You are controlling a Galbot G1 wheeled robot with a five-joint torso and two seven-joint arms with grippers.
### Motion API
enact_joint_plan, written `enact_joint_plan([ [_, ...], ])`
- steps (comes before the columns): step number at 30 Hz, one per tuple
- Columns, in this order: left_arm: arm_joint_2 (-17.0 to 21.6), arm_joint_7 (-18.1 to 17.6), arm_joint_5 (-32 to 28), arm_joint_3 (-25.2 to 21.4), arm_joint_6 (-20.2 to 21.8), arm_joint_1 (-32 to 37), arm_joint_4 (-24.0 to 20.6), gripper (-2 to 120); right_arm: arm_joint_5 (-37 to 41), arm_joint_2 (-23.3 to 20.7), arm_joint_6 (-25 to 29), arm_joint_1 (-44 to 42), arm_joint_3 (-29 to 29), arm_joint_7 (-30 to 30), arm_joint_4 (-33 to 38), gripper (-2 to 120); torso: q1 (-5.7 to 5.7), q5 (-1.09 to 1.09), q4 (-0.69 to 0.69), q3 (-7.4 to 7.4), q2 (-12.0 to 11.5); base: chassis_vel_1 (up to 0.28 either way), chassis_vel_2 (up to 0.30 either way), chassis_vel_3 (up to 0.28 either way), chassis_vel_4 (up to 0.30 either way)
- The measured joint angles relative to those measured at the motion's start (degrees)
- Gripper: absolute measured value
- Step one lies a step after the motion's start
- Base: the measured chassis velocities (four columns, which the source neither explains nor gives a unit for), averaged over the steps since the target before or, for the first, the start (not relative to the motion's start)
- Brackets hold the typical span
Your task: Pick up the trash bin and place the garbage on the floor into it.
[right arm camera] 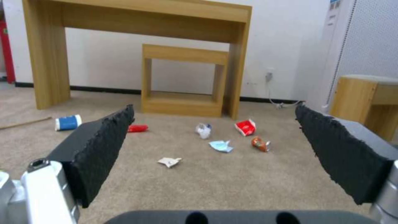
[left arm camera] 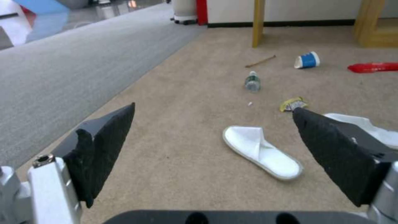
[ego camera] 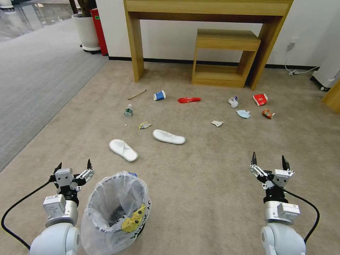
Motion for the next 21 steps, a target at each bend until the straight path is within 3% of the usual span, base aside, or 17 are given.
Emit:
enact_joint_plan([
  [15,5.69,-1.37,-7.43,2.79,8.91,1.75,-1.87,100,0.39,-0.44,-0.84,-0.62,0.18,-0.17,0.54,100,0.00,0.00,0.00,0.00,0.00,0.000,0.000,0.000,0.000],
  [21,11.53,-2.59,-12.18,3.76,14.58,2.25,-1.80,100,0.91,-0.73,-1.28,-0.97,0.32,-0.18,0.71,100,0.00,0.00,0.00,0.00,0.00,0.000,0.000,0.000,0.000],
])
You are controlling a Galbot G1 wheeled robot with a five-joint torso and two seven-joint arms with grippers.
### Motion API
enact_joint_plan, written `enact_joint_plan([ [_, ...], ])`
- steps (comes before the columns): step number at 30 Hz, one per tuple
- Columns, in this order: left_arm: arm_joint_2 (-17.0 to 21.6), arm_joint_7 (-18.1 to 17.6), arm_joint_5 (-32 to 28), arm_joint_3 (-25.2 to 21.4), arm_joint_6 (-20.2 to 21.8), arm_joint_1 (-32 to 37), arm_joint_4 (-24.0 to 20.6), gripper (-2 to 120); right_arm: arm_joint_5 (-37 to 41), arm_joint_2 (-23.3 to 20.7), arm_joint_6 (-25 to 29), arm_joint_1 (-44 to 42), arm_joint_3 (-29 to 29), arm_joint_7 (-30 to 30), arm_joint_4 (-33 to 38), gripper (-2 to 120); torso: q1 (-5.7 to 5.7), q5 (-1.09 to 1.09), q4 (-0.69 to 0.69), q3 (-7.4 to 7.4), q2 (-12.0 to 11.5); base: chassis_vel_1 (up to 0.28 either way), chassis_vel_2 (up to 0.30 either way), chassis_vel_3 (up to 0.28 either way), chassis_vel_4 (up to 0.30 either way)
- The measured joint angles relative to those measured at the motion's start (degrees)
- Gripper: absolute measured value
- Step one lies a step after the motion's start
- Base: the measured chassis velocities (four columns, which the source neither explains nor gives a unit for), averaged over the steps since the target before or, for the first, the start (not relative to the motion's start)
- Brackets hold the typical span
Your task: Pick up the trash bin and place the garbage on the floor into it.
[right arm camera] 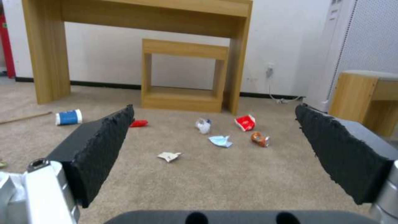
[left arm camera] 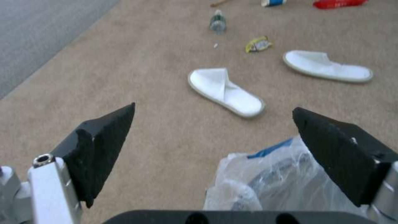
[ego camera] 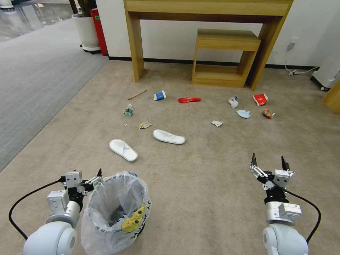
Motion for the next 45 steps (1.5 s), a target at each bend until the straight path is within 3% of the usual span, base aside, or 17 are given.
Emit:
enact_joint_plan([
  [9,2.95,-2.72,-5.70,0.50,5.77,1.09,-1.96,100,0.06,-0.13,-0.59,0.19,0.00,0.00,-0.50,100,0.00,0.00,0.00,0.00,0.00,0.000,0.000,0.000,0.000],
  [25,7.13,-8.17,-11.22,0.39,12.31,3.60,-4.29,100,0.34,0.02,-0.83,0.32,0.17,0.05,-1.34,100,0.00,0.00,0.00,0.00,0.00,0.000,0.000,0.000,0.000],
  [37,7.44,-11.56,-15.16,2.55,12.78,4.27,-1.94,100,0.34,0.36,-1.31,0.65,0.05,0.19,-1.84,100,0.00,0.00,0.00,0.00,0.00,0.000,0.000,0.000,0.000],
  [45,6.11,-12.33,-14.29,5.22,12.71,4.10,0.30,100,0.39,0.38,-1.38,0.66,0.21,0.23,-1.87,100,0.00,0.00,0.00,0.00,0.00,0.000,0.000,0.000,0.000],
])
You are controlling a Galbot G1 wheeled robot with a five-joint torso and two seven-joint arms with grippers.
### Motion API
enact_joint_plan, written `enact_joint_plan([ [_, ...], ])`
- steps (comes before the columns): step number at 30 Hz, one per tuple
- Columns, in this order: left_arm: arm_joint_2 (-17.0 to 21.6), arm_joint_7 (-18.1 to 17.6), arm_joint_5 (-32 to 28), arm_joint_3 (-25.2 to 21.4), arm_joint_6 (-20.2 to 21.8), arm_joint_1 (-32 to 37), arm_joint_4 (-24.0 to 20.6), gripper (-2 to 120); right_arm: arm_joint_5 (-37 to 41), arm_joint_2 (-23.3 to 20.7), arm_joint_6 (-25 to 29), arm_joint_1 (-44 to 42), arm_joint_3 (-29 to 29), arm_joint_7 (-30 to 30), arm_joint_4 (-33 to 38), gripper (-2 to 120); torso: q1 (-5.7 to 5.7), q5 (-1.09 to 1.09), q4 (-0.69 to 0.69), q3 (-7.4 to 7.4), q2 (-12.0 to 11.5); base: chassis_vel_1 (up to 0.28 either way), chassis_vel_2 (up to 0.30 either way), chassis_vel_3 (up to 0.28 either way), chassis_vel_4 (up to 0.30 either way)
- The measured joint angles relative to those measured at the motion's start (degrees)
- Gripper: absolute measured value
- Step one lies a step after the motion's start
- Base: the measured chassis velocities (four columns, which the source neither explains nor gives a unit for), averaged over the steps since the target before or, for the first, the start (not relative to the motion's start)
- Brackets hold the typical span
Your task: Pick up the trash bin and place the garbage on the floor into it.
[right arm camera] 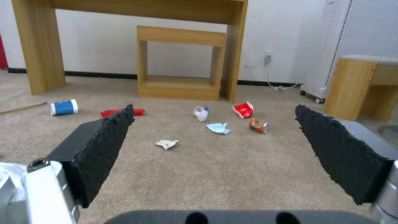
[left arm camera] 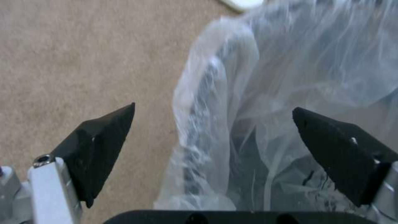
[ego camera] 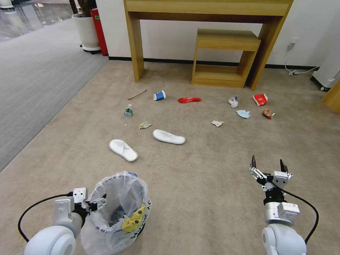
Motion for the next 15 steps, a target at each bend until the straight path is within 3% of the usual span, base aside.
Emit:
enact_joint_plan([
  [15,-2.75,-0.80,2.82,0.70,-0.11,3.16,-1.37,100,-0.04,0.15,0.02,-0.46,-0.04,0.08,0.70,100,0.00,0.01,0.00,0.00,0.00,0.000,0.000,0.000,0.000],
])
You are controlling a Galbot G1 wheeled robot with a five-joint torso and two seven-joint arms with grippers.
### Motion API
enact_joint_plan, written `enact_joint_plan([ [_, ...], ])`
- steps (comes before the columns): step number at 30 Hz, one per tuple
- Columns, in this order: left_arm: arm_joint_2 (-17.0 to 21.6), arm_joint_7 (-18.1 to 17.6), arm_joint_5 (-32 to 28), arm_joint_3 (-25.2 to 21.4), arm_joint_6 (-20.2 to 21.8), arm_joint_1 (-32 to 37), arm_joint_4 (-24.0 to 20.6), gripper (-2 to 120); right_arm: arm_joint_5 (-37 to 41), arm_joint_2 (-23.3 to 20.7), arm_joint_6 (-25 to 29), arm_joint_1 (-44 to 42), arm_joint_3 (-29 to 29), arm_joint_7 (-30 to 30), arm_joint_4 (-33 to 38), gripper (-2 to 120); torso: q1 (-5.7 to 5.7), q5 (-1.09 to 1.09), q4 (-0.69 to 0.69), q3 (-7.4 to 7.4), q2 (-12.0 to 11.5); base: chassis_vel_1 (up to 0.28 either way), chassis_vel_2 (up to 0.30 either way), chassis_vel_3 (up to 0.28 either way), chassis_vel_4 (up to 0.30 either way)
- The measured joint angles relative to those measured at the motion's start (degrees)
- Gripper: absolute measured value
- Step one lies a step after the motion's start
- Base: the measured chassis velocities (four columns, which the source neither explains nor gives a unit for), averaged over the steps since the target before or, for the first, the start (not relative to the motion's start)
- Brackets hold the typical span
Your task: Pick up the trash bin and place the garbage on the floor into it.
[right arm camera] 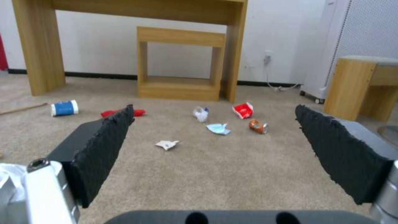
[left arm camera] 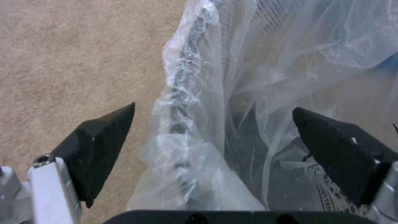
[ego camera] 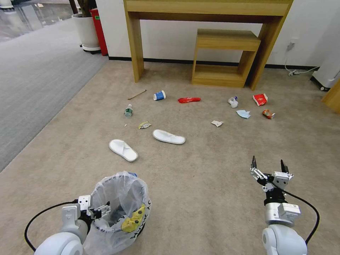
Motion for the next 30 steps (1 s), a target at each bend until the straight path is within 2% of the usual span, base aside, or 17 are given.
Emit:
enact_joint_plan([
  [14,-0.51,0.34,1.75,-0.83,-0.05,1.72,-1.04,100,-0.18,0.05,-0.01,-0.36,-0.14,0.00,0.87,100,0.00,0.00,0.00,0.00,0.00,0.000,0.000,0.000,0.000],
  [21,-0.19,0.94,2.32,-1.38,-0.69,1.13,0.69,100,-0.54,0.36,-0.26,-0.14,-0.37,-0.01,0.73,100,0.00,0.00,0.00,0.00,0.00,0.000,0.000,0.000,0.000],
  [30,-0.25,0.08,1.34,-0.53,-0.78,-0.37,2.53,100,-0.73,0.41,-0.32,0.03,-0.34,-0.02,0.12,100,0.00,0.00,0.00,0.00,0.00,0.000,0.000,0.000,0.000],
])
